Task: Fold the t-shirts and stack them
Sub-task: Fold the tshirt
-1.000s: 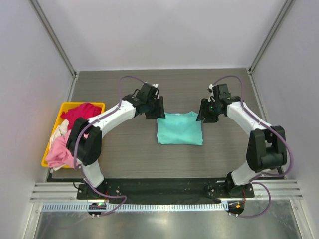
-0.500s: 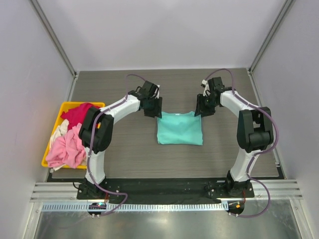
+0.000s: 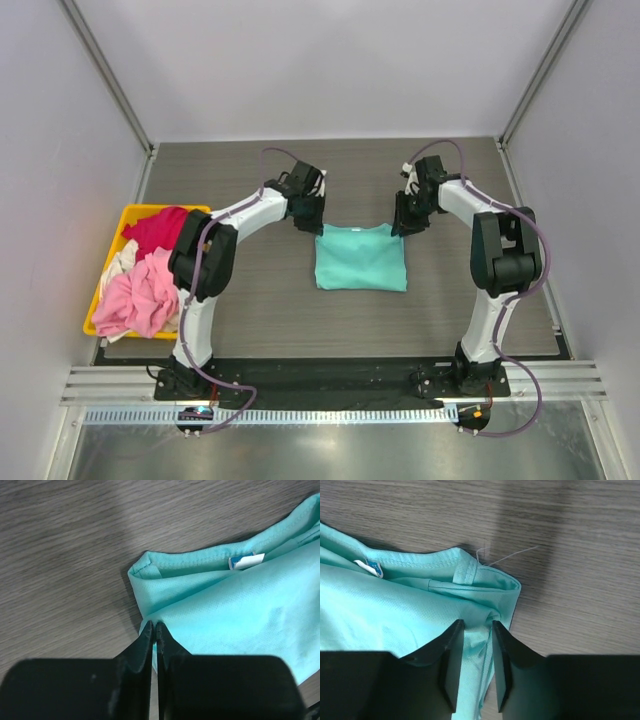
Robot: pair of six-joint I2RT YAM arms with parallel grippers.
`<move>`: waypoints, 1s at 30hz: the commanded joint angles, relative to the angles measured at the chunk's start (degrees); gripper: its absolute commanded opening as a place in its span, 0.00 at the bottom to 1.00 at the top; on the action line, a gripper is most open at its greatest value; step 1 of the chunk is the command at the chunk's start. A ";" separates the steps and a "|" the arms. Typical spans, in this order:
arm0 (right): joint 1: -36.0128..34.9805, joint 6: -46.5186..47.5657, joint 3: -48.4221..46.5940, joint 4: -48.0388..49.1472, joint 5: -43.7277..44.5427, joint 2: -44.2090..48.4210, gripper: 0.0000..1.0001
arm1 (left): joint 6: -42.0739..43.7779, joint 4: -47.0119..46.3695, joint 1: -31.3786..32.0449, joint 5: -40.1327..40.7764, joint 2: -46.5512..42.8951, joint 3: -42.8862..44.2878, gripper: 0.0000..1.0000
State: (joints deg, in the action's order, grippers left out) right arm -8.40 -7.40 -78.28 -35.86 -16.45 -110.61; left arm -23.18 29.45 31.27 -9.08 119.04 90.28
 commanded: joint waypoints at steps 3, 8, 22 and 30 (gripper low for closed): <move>0.14 0.11 -2.84 1.05 0.80 1.00 0.26 | 0.42 -0.54 0.02 -1.64 0.05 3.59 0.00; 0.14 -1.21 -3.28 1.84 1.15 3.11 0.01 | -1.25 -1.50 0.11 -2.87 -1.44 3.76 0.00; 0.76 -6.40 6.73 13.79 10.02 12.00 0.01 | -7.49 -11.51 0.02 4.68 -0.67 3.93 0.00; 1.28 -7.10 7.53 21.88 13.54 6.03 0.01 | -8.29 -12.58 -0.86 4.17 10.23 13.68 0.08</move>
State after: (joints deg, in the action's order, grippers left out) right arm -7.46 -13.58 -70.70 -19.73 -6.94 -103.53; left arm -31.22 19.55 30.96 -4.99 127.70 99.50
